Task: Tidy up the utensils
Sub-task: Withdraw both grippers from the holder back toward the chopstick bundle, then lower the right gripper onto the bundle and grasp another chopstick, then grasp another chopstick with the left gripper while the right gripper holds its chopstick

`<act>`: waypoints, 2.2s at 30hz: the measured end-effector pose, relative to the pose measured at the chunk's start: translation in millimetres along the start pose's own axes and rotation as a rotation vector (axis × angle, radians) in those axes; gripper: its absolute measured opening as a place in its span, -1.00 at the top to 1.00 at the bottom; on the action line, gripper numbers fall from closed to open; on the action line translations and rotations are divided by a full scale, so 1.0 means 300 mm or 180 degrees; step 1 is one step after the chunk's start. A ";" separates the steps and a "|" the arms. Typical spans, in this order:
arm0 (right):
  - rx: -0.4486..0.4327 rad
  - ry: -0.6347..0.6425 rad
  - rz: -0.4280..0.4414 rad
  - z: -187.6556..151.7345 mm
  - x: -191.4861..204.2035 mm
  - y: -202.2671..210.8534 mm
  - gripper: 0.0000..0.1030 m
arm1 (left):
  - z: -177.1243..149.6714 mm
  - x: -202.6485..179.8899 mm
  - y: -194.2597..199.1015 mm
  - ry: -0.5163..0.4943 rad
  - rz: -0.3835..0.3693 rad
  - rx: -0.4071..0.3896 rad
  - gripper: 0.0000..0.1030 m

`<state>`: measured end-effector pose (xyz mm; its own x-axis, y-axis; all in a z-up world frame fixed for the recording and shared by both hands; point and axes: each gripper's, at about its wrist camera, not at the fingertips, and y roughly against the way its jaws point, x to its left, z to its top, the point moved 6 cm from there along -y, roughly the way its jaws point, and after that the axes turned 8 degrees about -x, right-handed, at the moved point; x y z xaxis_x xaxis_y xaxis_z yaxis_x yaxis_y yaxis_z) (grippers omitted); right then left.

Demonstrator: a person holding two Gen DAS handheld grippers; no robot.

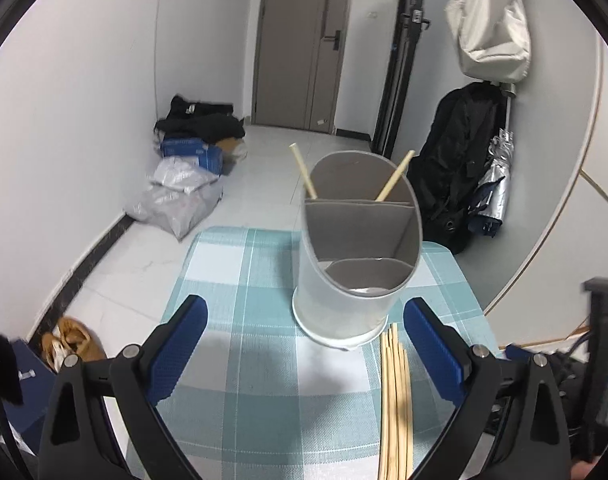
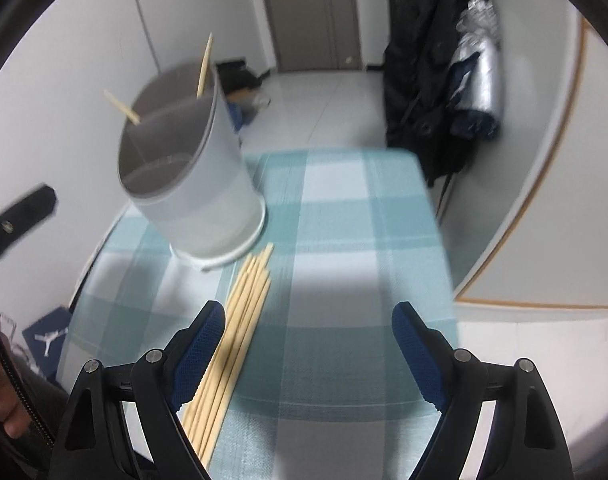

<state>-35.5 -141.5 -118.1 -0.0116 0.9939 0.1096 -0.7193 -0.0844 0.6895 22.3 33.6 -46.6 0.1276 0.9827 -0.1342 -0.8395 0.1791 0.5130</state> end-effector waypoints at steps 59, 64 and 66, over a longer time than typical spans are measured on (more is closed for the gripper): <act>0.0196 -0.0249 0.0119 0.060 -0.011 -0.149 0.93 | -0.293 -0.054 -0.166 -0.0302 -0.0245 0.1351 -0.82; 0.0022 -0.0576 0.0227 0.094 -0.078 -0.070 0.93 | -0.376 -0.104 -0.194 -0.0464 -0.0289 0.1687 -0.76; -0.0053 -0.0600 0.0259 0.112 -0.086 -0.037 0.93 | -0.398 -0.101 -0.204 -0.0479 -0.0255 0.1781 -0.76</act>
<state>-3.8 -168.5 -104.5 0.0590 0.9529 0.2976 -0.7328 -0.1611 0.6611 6.7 -12.9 -175.3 0.2872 0.9536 -0.0903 -0.4226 0.2108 0.8815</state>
